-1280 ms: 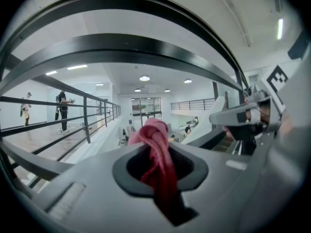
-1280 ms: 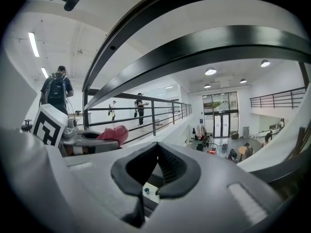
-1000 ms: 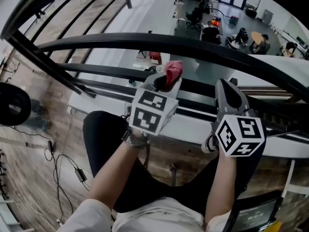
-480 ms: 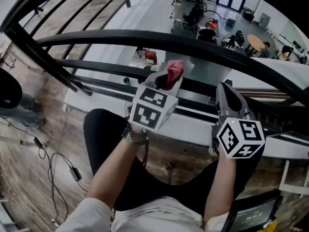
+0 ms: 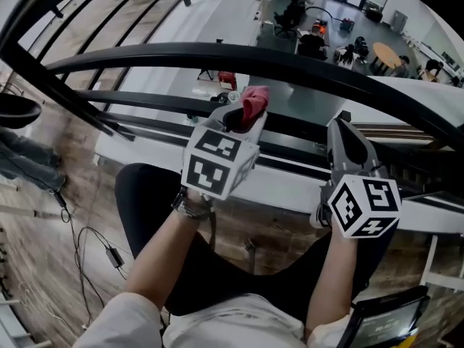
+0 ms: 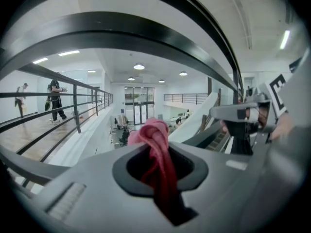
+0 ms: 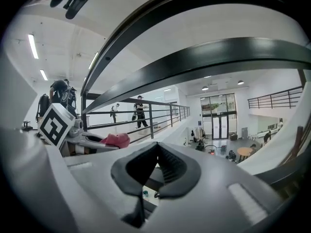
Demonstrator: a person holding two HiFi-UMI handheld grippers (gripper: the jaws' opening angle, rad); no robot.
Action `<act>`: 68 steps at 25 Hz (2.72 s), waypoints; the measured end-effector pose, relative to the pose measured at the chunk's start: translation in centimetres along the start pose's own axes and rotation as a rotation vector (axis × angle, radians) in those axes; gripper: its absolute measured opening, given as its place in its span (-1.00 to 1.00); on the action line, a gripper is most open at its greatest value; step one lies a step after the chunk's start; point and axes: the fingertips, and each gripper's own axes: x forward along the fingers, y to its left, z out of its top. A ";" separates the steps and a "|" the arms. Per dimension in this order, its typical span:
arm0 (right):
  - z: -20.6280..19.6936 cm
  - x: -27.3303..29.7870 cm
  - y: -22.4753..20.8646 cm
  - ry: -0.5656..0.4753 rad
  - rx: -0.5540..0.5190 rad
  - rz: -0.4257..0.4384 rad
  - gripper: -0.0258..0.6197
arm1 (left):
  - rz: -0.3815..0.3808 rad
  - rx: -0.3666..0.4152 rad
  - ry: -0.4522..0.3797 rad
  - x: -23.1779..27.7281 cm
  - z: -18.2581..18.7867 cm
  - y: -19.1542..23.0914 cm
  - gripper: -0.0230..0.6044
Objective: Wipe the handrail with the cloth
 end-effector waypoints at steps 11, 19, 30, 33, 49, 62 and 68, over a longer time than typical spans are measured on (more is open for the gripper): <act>-0.7 -1.6 -3.9 0.030 -0.017 -0.014 -0.92 | -0.083 -0.017 0.041 2.0 0.9 -4.3 -0.73; -1.3 -1.4 -4.5 0.050 -0.040 0.032 -0.92 | -0.059 -0.016 0.020 2.8 1.2 -5.6 -0.73; -3.2 -3.9 -9.0 0.088 -0.071 0.006 -0.92 | -0.124 -0.022 0.028 5.2 1.9 -10.3 -0.72; -3.2 -5.1 -10.9 0.081 -0.060 -0.008 -0.92 | -0.167 -0.025 0.054 6.2 2.4 -12.5 -0.72; -1.1 -8.5 -13.9 0.034 -0.012 -0.078 -0.92 | -0.291 0.099 0.078 9.7 3.7 -21.6 -0.72; -3.7 -5.6 -9.9 0.085 -0.038 -0.057 -0.92 | -0.238 0.170 0.108 7.7 2.0 -16.9 -0.73; -2.9 -4.2 -6.7 0.073 -0.079 -0.009 -0.92 | -0.164 0.071 0.067 4.8 1.3 -10.5 -0.73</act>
